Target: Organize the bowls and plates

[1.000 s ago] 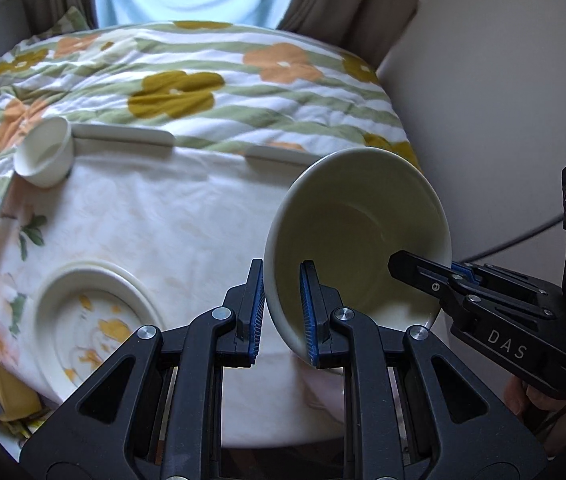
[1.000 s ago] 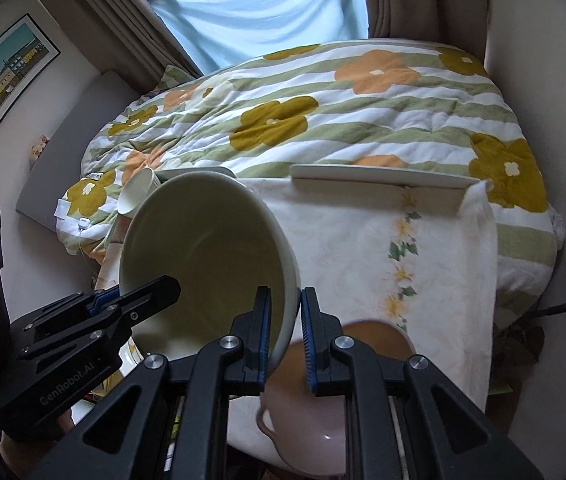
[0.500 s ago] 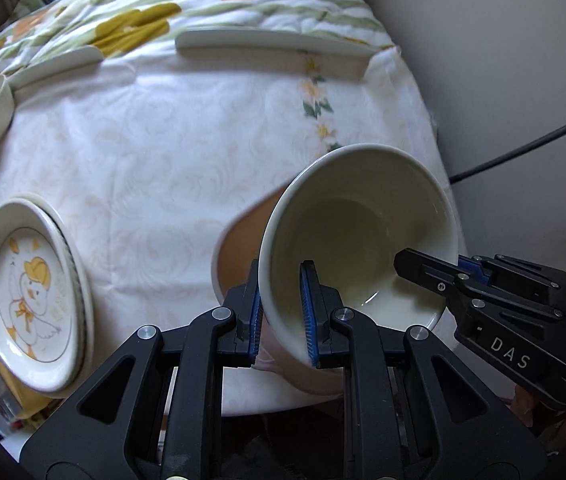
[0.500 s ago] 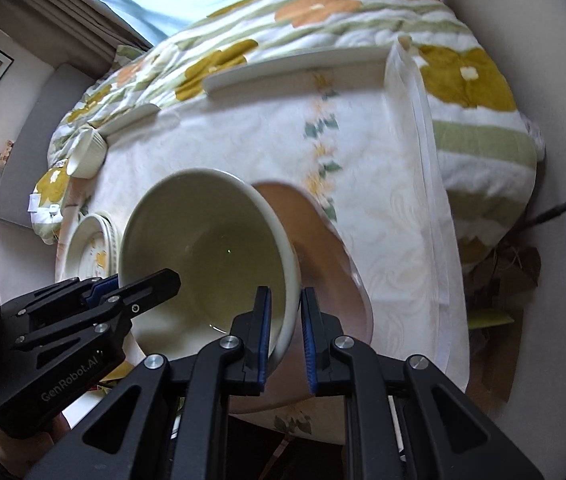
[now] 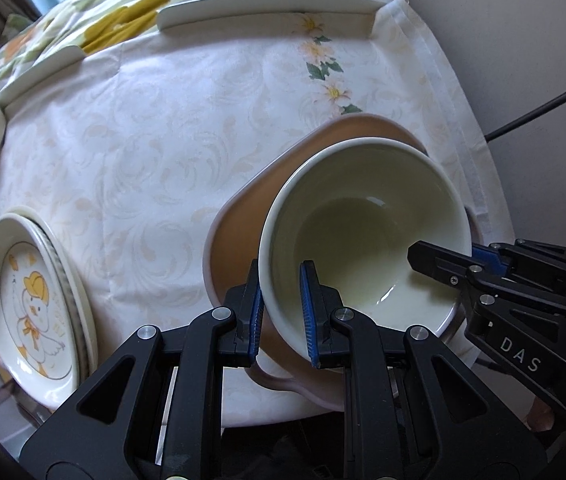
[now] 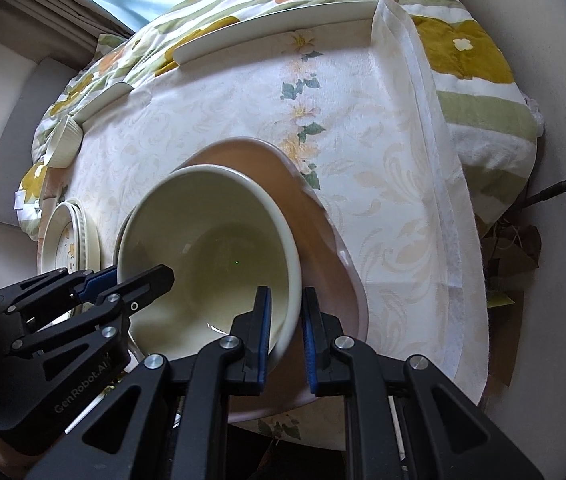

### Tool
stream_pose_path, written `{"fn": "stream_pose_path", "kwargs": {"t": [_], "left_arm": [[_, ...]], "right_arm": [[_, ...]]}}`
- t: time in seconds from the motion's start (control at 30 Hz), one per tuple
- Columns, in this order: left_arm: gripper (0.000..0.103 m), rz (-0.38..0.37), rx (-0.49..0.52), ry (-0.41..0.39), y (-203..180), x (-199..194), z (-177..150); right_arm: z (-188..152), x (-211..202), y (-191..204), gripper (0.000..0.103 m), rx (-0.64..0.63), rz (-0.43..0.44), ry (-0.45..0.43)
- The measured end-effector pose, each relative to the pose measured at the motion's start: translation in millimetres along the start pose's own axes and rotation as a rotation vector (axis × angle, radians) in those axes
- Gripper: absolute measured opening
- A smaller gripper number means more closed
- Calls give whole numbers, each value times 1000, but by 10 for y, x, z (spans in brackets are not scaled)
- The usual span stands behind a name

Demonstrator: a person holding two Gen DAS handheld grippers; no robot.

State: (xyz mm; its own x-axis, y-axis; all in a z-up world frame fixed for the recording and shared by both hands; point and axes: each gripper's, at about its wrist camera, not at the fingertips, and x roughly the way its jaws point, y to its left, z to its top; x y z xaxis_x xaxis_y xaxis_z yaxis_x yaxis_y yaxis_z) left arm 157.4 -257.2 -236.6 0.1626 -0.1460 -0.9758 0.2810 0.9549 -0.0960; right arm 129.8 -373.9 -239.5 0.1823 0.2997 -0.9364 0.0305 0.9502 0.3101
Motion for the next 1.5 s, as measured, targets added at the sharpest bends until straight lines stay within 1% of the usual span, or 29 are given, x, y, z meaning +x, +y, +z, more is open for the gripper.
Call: {"fn": "stream_pose_path", "kwargs": {"t": [0.13, 0.27, 0.4, 0.5, 0.57, 0.67, 0.8, 0.87, 0.93, 1.0, 1.1, 1.13, 1.17, 1.2, 1.23, 1.27, 1.3, 1.33, 1.37, 1.4, 1.47, 1.5], "left_arm": [[15, 35, 37, 3, -40, 43, 9], [15, 65, 76, -14, -100, 46, 16], [15, 71, 90, -13, -103, 41, 22], [15, 73, 101, -28, -105, -4, 29], [15, 75, 112, -43, -120, -66, 26], [15, 84, 119, -60, -112, -168, 23], [15, 45, 86, -108, -8, -371, 44], [15, 13, 64, -141, 57, -485, 48], [15, 5, 33, -187, 172, -627, 23], [16, 1, -13, -224, 317, -752, 3], [17, -36, -108, -263, 607, -929, -77], [18, -43, -141, -273, 709, -975, -110], [22, -47, -180, -282, 835, -1024, -155], [32, -56, -210, -288, 933, -1055, -192], [42, -64, -246, -298, 1043, -1089, -241], [70, -65, -282, -313, 1157, -1126, -293], [89, -58, -325, -334, 1298, -1177, -356], [92, -42, -363, -354, 1422, -1229, -413], [92, -31, -399, -374, 1562, -1286, -467], [92, -27, -433, -388, 1712, -1339, -510], [92, -4, -489, -405, 1983, -1432, -570], [92, 20, -519, -419, 2151, -1493, -589]], "right_arm": [[2, 41, 3, 14, 18, -22, 3], [5, 60, 4, 14, 18, -37, 3], [19, 61, -3, 14, 22, -40, 7], [25, 62, 8, 14, 31, -45, 14], [21, 37, 15, 14, 35, -65, 25], [20, -89, 31, 14, 34, -71, 2], [27, -289, 28, 14, 34, -63, -47], [43, -407, 27, 14, 33, -39, -87], [68, -511, 56, 14, 18, -12, -127], [108, -603, 121, 14, -16, 16, -164], [187, -701, 281, 14, -75, 43, -198], [222, -724, 343, 16, -95, 53, -206], [259, -733, 420, 25, -116, 63, -210], [296, -738, 506, 30, -137, 78, -215], [308, -742, 581, 44, -152, 92, -219], [349, -734, 684, 55, -174, 111, -219], [380, -723, 756, 57, -189, 125, -218], [410, -706, 852, 59, -208, 141, -216], [451, -678, 972, 61, -230, 156, -213], [496, -654, 1083, 67, -252, 169, -210], [591, -627, 1333, 92, -297, 192, -217], [644, -620, 1449, 95, -320, 202, -229]]}}
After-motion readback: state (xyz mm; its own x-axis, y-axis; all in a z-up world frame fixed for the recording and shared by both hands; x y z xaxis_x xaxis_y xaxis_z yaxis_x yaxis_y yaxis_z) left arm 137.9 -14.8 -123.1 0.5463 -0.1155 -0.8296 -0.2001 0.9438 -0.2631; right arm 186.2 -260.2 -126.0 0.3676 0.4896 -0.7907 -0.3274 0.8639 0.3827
